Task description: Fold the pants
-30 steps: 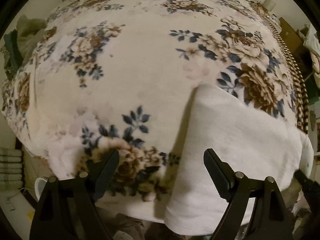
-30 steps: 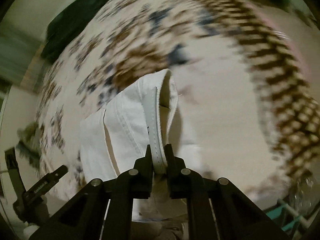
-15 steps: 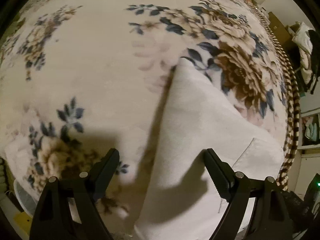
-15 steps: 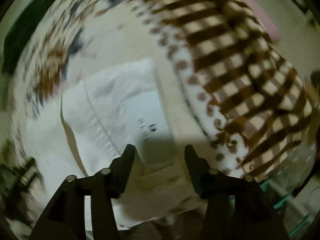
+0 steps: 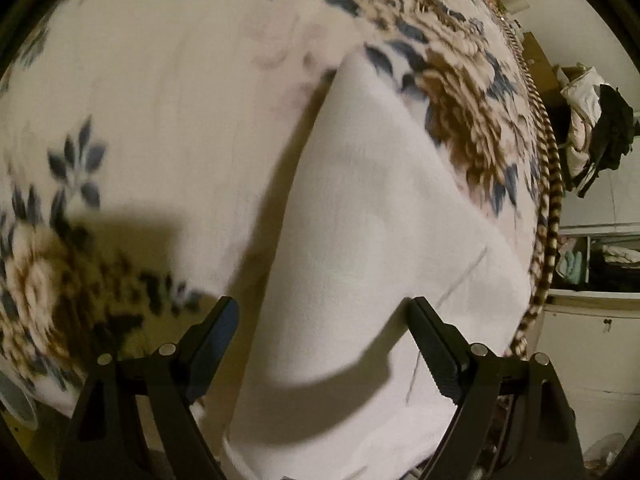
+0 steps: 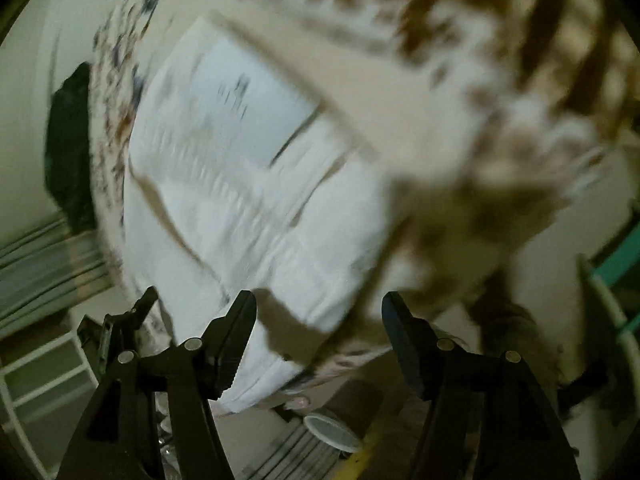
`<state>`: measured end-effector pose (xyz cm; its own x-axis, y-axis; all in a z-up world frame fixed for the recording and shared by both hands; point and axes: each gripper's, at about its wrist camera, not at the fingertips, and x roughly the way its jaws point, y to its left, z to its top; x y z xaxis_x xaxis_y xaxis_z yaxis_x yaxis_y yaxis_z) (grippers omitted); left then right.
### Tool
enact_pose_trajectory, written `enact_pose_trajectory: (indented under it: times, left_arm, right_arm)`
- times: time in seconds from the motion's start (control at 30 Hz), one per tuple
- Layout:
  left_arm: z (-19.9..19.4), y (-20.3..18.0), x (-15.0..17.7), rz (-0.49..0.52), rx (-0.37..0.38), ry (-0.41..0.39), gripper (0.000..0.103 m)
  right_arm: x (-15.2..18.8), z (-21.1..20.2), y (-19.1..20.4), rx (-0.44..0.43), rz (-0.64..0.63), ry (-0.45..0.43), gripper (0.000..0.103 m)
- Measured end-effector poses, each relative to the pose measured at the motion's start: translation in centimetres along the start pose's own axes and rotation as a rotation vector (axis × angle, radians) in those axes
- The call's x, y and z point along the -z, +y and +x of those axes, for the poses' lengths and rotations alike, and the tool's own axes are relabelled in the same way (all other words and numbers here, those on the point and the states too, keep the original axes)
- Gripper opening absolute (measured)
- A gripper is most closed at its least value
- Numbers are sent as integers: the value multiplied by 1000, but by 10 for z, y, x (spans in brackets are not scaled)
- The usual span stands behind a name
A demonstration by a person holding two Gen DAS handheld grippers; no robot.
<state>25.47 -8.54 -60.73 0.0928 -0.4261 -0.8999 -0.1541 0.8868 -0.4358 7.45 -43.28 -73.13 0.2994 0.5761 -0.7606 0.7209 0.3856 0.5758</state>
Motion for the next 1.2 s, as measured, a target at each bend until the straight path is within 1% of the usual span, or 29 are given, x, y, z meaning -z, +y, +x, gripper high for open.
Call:
enact_pose_trajectory:
  times: [0.1,0.17,0.23,0.27,0.33,0.4,0.5,0.53,0.57,0.63,0.67,0.7,0.8,0.83,0.9,0.97,1.0,1.03,1.07,1.1,1.13,1.2]
  left_arm:
    - [2,7,12,-10,12,30,86]
    - [4,10,17,-13,17,44,86]
    - [5,11,21,-14,28,49,86]
    - [5,12,22,-12,31,50,86]
    - [7,12,23,-4,37,52,86]
    - [10,12,25,3,41,61,86]
    - [14,15,27,-9,64,72,86]
    - [15,16,28,-15,73,75,86]
    - [17,16,29,-18,78,78,86]
    - [20,17,31,-28,91,85,86]
    - [21,17,31,-32,96,89,86]
    - [22,17,31,-38,103,91,86]
    - [24,18,31,-36,108,92,86]
    - [24,18,31,-33,109,91,86]
    - [24,18,31,-25,114,89,86]
    - [25,17,30,-11,118,82,85]
    - [23,15,31,2,112,67,77]
    - [22,14,31,6,113,59,63]
    - [19,12,32,14,119,43,57]
    - [14,11,34,27,121,26,45]
    - [9,10,37,40,131,14,34]
    - [-4,6,39,57,147,-14,29]
  right_arm:
    - [-3,19,0,-58,16,-22,69]
    - [-1,19,1,-101,43,-30,69]
    - [4,11,7,-140,12,-59,67]
    - [7,6,12,-123,-30,-68,67]
    - [8,7,18,-45,-87,-71,67]
    - [7,19,16,29,-105,-58,73]
    - [5,30,12,-29,-97,-38,81]
    - [4,33,12,-86,-76,-24,81]
    - [2,38,12,-188,-57,0,81]
    - [2,41,10,-305,-60,16,83]
    - [2,45,12,-291,-85,17,86]
    - [2,52,12,-290,-106,26,86]
    - [-3,66,-1,-365,-63,43,86]
    - [-3,69,-1,-377,-64,47,86]
    - [0,71,3,-365,-80,44,85]
    - [1,70,10,-315,-123,26,82]
    - [7,67,14,-282,-151,17,72]
    - [9,67,17,-241,-172,-1,61]
    - [10,69,19,-205,-177,-10,46]
    - [9,68,18,-203,-171,-17,41]
    - [13,67,20,-192,-169,-29,39]
    - [19,62,28,-172,-187,-46,35]
